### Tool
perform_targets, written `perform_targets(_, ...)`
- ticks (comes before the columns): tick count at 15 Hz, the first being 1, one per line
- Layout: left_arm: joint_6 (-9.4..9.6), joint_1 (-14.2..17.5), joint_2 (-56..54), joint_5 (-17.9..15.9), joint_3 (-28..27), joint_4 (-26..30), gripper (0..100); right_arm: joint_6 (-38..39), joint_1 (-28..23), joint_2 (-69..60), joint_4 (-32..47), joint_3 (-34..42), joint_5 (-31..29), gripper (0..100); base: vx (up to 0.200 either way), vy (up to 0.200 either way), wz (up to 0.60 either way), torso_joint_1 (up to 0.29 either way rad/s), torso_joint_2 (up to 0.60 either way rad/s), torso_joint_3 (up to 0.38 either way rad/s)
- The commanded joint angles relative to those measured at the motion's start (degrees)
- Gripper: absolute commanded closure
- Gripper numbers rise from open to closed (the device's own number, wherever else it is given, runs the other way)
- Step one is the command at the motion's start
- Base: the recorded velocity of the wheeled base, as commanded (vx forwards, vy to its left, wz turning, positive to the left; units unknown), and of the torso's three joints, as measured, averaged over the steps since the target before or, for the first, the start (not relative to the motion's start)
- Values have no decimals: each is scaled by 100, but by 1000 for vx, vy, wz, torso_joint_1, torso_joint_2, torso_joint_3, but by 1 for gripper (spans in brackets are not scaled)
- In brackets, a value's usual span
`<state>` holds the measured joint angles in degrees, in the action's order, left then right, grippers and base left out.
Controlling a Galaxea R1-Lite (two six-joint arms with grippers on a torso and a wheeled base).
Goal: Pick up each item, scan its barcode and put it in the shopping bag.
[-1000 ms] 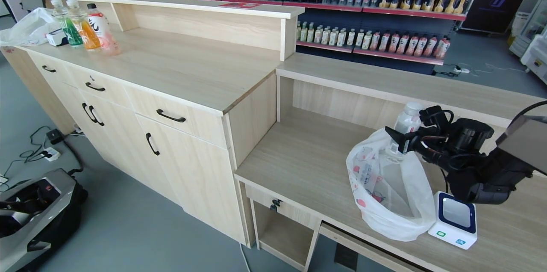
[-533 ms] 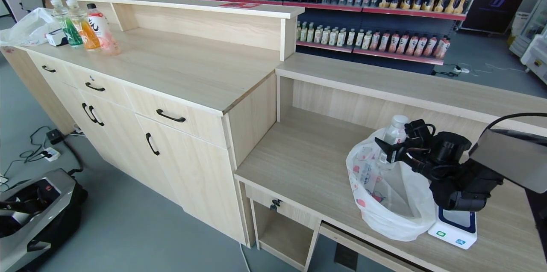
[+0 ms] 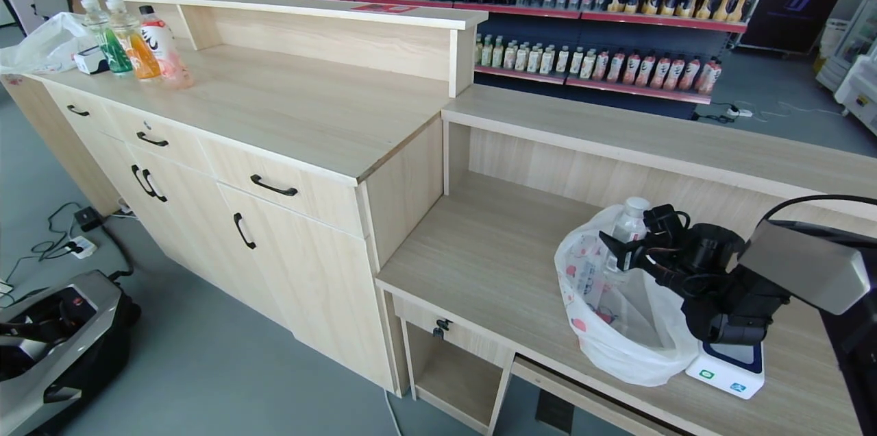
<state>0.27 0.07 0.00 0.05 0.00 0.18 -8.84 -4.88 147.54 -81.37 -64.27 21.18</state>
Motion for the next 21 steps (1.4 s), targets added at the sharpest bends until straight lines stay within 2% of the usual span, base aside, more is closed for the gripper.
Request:
perform_targets(1, 0, 1, 9, -5, 0, -1, 0, -4, -5, 82, -10, -7, 1, 100, 0, 0, 0, 0, 0, 0)
perform_targets(10, 0, 1, 9, 4, 0, -1, 0, -48, -5, 152, -160, 20, 1, 100, 0, 0, 0, 0, 0, 0)
perform_targets(11, 0, 1, 9, 4, 0, -1, 0, -39, -5, 126, -160, 28, 1, 0, 0, 0, 0, 0, 0, 0)
perform_targets(17, 0, 1, 9, 4, 0, -1, 0, 14, 4, -120, -107, 64, 9, 0, 0, 0, 0, 0, 0, 0)
perform_targets(19, 0, 1, 9, 4, 0, -1, 0, 5, 75, -788, 271, 178, 9, 0, 0, 0, 0, 0, 0, 0)
perform_targets(21, 0, 1, 9, 4, 0, -1, 0, -21, 92, -1729, 596, 644, 1, 0, 0, 0, 0, 0, 0, 0)
